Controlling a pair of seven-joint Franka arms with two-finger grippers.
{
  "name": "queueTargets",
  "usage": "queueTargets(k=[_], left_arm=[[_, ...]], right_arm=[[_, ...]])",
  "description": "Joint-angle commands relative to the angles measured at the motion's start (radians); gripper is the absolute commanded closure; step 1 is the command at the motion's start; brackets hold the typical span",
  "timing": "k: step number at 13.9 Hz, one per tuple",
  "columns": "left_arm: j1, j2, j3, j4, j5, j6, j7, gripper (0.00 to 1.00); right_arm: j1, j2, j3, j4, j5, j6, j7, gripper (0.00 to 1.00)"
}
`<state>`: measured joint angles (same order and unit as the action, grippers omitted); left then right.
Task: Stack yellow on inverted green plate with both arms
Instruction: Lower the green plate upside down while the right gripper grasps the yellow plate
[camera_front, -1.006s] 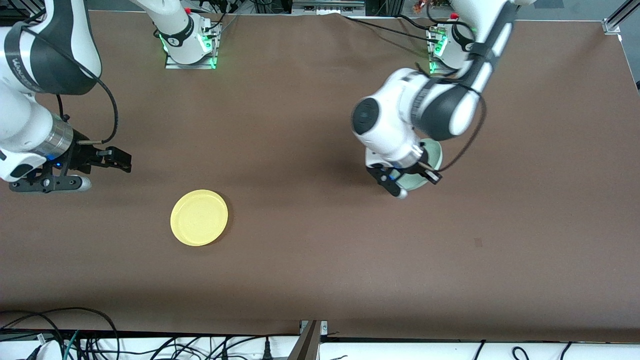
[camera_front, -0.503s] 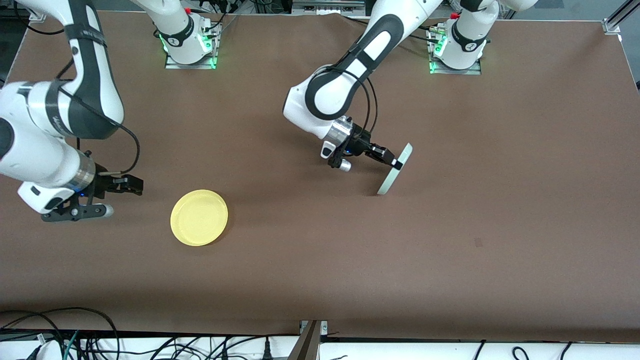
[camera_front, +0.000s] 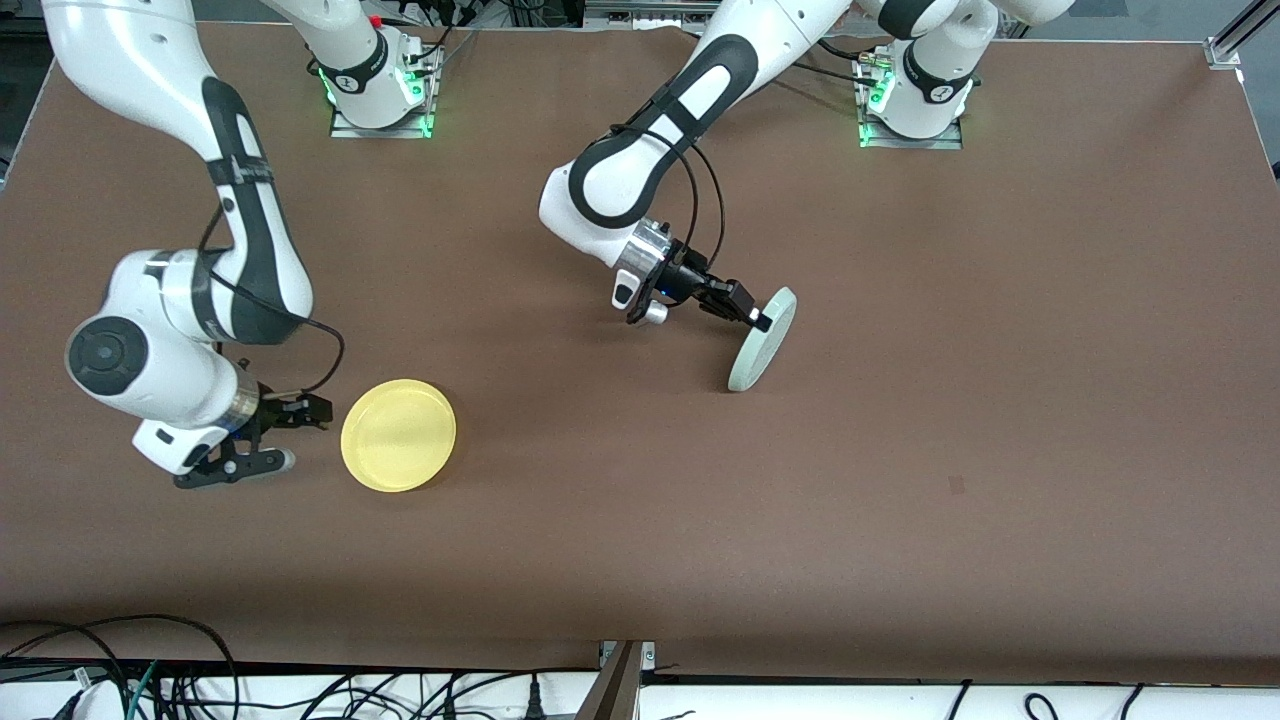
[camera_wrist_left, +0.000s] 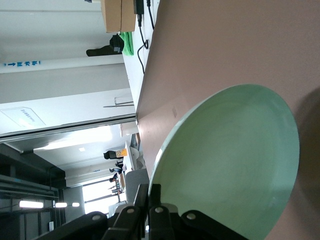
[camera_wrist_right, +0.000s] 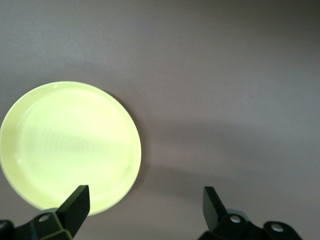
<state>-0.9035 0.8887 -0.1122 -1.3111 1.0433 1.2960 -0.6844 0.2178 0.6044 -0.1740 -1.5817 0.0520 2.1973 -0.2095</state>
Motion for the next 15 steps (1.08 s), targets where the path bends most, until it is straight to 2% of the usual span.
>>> queueTargets(k=[1,3,6,10,12,15], left_arm=[[0.011,0.052,-0.015,0.081,-0.035,0.055,-0.063,0.01],[0.011,0.052,-0.015,0.165,-0.156,0.120,-0.066,0.00],[0.041,0.047,-0.015,0.236,-0.348,0.196,-0.064,0.00],[0.121,0.044,-0.017,0.250,-0.581,0.438,-0.070,0.00],[0.187,0.036,-0.014,0.245,-0.772,0.595,-0.086,0.00],[0.268,-0.016,-0.018,0.234,-0.810,0.600,-0.055,0.00]], right_arm=[[-0.005,0.073,0.010,0.028,0.078,0.089,-0.085,0.00],[-0.005,0.109,0.011,0.028,0.110,0.139,-0.119,0.00],[-0.006,0.136,0.024,0.023,0.126,0.186,-0.133,0.03],[-0.009,0.146,0.024,0.006,0.143,0.194,-0.149,0.21],[-0.012,0.146,0.025,-0.023,0.143,0.220,-0.154,0.27],[-0.011,0.146,0.025,-0.063,0.146,0.260,-0.154,0.36]])
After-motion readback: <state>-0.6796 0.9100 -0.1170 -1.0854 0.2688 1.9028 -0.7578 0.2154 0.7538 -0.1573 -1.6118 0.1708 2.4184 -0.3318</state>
